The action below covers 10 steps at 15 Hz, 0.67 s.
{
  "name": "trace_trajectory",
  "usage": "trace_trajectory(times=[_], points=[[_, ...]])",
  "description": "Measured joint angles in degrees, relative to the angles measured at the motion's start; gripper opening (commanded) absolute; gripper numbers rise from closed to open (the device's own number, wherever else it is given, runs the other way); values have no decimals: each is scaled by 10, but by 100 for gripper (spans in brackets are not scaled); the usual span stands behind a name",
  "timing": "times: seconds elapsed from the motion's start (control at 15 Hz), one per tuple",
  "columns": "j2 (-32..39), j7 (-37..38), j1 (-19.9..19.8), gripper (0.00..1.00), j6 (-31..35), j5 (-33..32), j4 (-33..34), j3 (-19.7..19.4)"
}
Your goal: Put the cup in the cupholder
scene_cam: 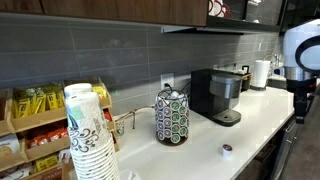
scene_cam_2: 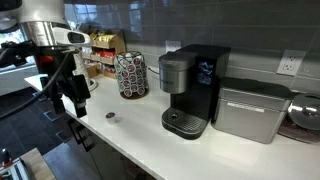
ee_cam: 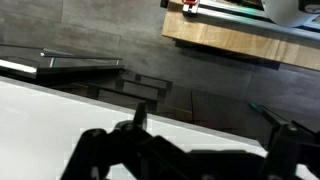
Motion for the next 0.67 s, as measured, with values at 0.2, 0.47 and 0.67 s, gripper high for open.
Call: trace_trajectory(times=[0.2, 0.47, 0.67], points=[[0, 0, 0, 100, 0, 0, 0, 0], [0, 1, 1, 100, 0, 0, 0, 0], [3, 6, 30, 100, 40, 19, -7, -2]])
